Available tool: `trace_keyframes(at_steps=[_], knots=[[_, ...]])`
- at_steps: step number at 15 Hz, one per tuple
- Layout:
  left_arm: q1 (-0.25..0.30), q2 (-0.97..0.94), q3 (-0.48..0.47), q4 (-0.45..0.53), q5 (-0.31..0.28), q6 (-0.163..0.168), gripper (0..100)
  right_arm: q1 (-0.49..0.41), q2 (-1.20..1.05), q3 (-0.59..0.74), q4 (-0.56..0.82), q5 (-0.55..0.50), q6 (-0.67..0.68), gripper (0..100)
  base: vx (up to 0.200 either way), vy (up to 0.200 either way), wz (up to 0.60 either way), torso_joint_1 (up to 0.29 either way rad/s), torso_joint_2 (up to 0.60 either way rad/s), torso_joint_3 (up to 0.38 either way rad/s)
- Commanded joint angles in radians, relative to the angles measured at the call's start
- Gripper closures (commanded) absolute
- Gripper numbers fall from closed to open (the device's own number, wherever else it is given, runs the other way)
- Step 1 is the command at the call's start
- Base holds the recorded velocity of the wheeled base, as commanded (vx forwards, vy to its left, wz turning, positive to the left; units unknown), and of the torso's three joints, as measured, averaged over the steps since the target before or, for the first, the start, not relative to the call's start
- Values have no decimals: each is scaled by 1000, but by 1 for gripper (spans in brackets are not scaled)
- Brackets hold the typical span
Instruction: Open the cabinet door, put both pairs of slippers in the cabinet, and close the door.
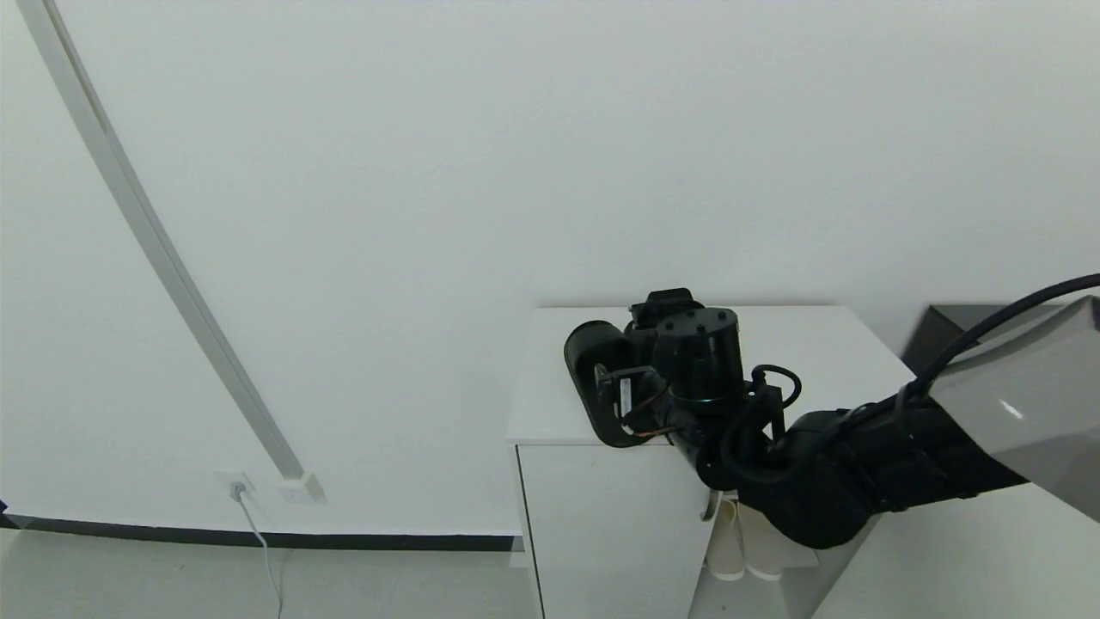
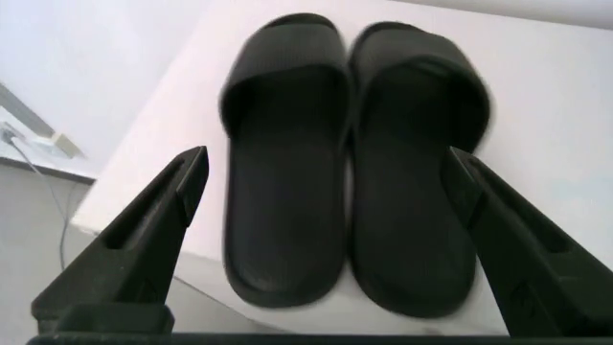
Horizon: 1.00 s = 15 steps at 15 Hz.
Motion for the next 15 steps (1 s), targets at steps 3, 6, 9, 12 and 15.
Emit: trace_keyframes(at_steps=[3, 6, 9, 12, 15], knots=[[0, 0, 0, 0, 0, -2, 100, -48, 117, -91, 1, 45, -6, 0, 0, 0, 0, 0, 0, 0], [0, 0, 0, 0, 0, -2, 100, -93, 194, -158, -1, 57, -6, 0, 0, 0, 0, 0, 0, 0], [0, 1, 0, 0, 0, -3, 100, -114, 245, -232, -1, 67, -9, 0, 0, 0, 0, 0, 0, 0], [0, 0, 0, 0, 0, -3, 100, -131, 291, -301, 4, 68, -14, 0, 0, 0, 0, 0, 0, 0], [0, 1, 0, 0, 0, -3, 100, -145, 347, -376, 7, 73, -38, 0, 0, 0, 0, 0, 0, 0]])
